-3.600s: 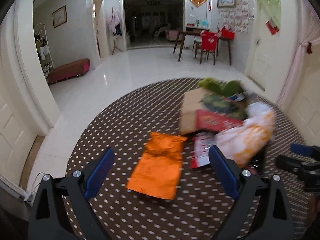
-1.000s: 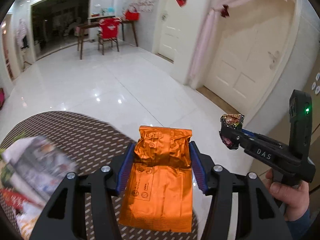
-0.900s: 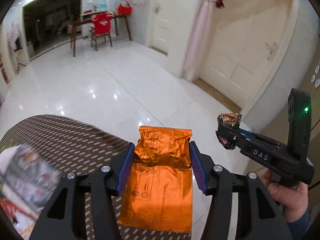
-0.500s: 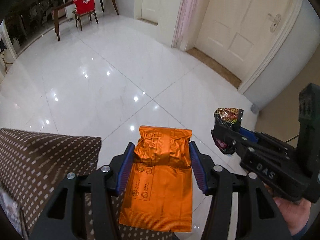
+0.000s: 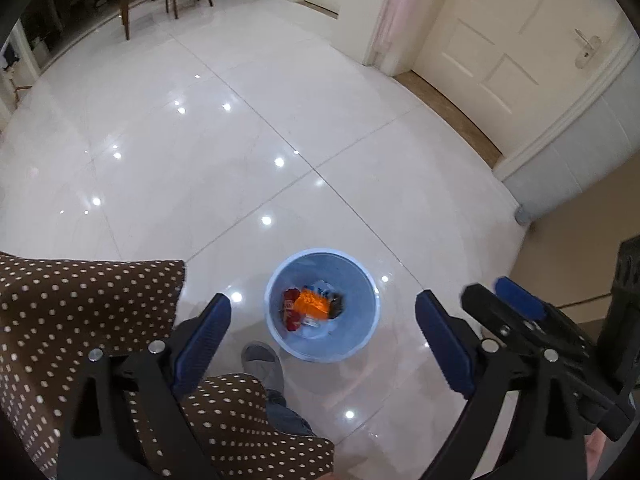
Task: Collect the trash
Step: 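Carry both items to the blue bin and release them inside, then move both tools back over the table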
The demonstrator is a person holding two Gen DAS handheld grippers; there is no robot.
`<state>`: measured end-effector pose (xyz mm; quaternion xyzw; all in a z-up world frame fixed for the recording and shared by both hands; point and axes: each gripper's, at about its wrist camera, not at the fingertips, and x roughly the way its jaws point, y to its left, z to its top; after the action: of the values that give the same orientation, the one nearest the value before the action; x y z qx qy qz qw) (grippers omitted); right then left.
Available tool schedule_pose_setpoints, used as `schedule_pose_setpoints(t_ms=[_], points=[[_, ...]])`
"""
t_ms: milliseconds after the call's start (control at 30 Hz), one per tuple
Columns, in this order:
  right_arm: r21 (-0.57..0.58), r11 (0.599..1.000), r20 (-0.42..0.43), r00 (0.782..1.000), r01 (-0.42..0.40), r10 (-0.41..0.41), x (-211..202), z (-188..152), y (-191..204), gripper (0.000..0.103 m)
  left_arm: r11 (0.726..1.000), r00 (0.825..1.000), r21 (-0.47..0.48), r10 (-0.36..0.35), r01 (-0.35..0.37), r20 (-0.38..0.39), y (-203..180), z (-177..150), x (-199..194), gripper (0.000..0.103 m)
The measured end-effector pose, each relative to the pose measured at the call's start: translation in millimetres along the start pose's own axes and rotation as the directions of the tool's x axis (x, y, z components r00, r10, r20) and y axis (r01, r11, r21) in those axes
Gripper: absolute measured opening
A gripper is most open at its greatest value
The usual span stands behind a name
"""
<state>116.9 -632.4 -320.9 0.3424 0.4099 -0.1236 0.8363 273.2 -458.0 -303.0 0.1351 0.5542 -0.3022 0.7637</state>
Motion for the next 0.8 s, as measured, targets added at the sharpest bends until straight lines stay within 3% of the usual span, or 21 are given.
schedule_pose_setpoints(t_ms=[67, 400, 500, 800], points=[[0.000, 1.000, 0.014, 1.000, 0.011, -0.011, -5.5, -1.9, 0.9, 0.097, 1.000, 1.000, -0.008, 0.012, -0.012, 0.025, 3.2, -1.1, -8.8, 0.091], [-0.031, 0.996, 0.112, 0.991, 0.079, -0.075, -55.2, -14.0, 33.2, 0.097, 0.999, 0.981, -0.007, 0.044, -0.043, 0.190, 3.1, -24.3, -84.4, 0.092], [-0.051, 0.995, 0.143, 0.987, 0.084, -0.075, -74.5, -16.3, 47.5, 0.097, 0.999, 0.970, -0.004, 0.035, -0.036, 0.241, 2.8, -35.0, -113.0, 0.092], [-0.090, 0.991, 0.204, 0.976, 0.100, -0.080, -120.5, -28.0, 88.1, 0.097, 0.997, 0.914, 0.023, 0.063, -0.079, 0.400, 7.9, -74.6, -192.7, 0.093]])
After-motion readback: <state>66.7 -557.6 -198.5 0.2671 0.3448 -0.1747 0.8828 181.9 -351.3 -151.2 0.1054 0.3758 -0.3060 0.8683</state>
